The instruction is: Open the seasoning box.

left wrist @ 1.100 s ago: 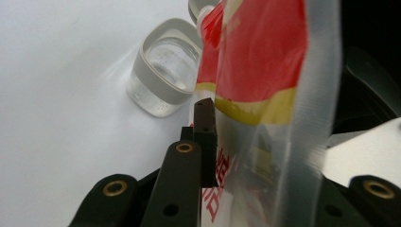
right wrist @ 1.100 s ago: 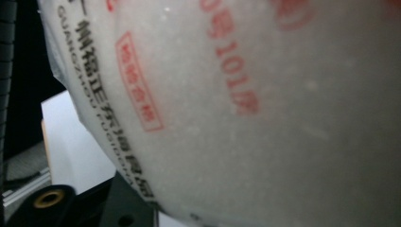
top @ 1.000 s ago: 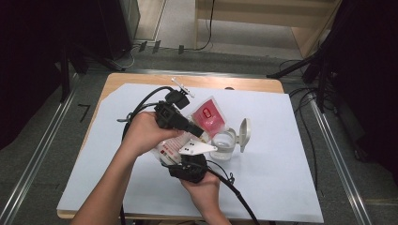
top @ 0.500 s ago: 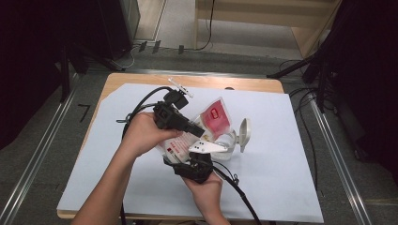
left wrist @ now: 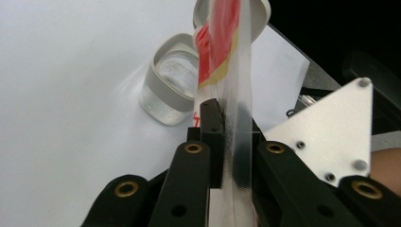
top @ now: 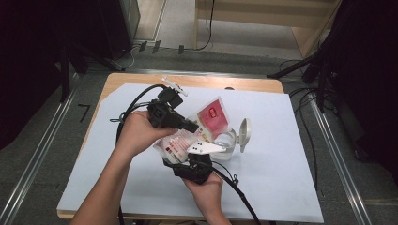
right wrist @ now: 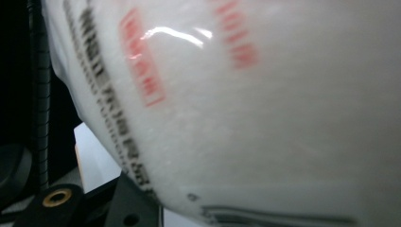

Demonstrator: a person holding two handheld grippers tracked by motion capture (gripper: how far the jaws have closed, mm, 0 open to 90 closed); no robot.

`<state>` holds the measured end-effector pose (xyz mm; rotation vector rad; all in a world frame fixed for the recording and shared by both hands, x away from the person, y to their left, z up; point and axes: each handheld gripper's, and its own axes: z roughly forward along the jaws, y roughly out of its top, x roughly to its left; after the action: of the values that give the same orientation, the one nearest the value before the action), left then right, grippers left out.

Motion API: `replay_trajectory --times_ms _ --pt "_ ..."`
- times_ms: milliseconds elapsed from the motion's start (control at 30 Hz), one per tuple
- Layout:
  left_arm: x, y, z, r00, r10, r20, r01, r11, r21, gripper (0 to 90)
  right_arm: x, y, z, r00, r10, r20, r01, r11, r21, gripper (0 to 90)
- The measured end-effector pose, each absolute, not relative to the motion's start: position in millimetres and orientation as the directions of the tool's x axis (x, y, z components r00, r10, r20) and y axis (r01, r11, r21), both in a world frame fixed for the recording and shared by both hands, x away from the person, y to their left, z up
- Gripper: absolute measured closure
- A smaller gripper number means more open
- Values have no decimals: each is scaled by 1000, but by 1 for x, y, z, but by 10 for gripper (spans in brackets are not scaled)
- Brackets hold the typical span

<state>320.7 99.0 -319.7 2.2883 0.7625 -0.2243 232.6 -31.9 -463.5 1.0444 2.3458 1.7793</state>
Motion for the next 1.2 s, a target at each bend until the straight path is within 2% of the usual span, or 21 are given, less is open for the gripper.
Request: replay_trajectory --times_ms 67,133,333,467,567,733,900,1200 --pt "321 98 -319 811 460 -361 583 -579 571 884 232 -31 -463 -780 511 360 486 135 863 578" --pt "320 98 -319 815 455 -360 577 -573 582 886 230 -27 -460 -783 526 332 470 150 870 509" --pt "322 94 -321 806 458 -374 588 -551 592 883 231 -25 -455 -779 514 359 484 128 866 581" --pt "322 92 -322 801 474 -365 594 -548 589 883 231 -21 -451 -773 491 402 519 125 846 591" --pt "321 92 -320 797 481 -365 597 -533 600 886 232 -21 -449 -774 498 390 508 122 853 587" --pt "322 90 -321 789 496 -363 605 -521 602 892 234 -20 -448 -771 503 391 512 124 850 540" --pt "323 89 -322 783 502 -368 612 -520 596 892 234 -21 -448 -769 505 391 514 125 849 613" --pt "324 87 -321 781 494 -383 616 -508 602 856 234 -23 -445 -754 488 440 539 77 839 623"
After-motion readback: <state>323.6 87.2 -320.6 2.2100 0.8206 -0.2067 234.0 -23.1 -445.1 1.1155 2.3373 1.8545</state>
